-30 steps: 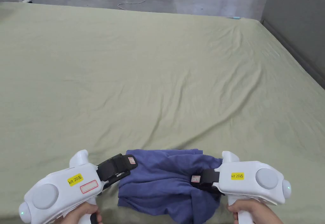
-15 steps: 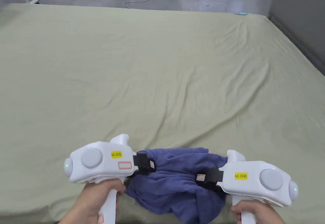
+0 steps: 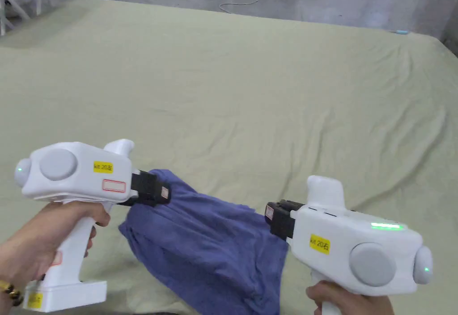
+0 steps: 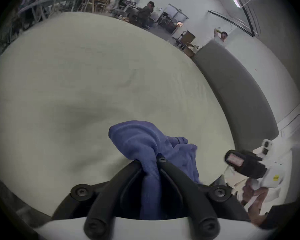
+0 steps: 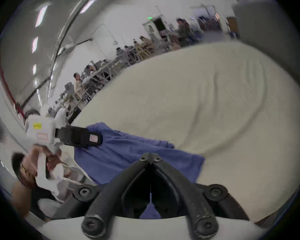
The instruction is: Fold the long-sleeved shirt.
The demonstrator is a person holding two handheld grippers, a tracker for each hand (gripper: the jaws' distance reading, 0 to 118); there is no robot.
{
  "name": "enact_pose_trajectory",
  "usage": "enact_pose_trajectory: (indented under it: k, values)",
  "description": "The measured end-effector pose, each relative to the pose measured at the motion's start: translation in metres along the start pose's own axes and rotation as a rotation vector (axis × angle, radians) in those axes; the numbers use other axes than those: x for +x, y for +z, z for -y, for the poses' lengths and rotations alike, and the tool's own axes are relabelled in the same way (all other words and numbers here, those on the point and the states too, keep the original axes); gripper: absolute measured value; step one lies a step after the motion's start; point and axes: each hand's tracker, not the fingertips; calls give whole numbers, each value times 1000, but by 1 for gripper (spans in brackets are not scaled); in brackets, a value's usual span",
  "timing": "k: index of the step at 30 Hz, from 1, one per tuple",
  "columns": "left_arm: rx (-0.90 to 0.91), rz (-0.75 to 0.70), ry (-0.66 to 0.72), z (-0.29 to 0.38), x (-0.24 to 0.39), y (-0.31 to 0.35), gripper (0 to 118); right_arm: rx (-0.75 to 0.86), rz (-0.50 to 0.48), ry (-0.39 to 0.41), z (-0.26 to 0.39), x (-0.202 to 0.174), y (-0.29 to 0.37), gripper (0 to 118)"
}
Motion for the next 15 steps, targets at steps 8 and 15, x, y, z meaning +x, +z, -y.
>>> enact_pose_trajectory:
  k: [8,15]
  values:
    - [85,-201,31,-19,-198,98,3,180,-80,302,-8,-161,-72,0]
    - [188,-378,181,-15,-277,135,33,171,-128,284,-11,-228,-162,0]
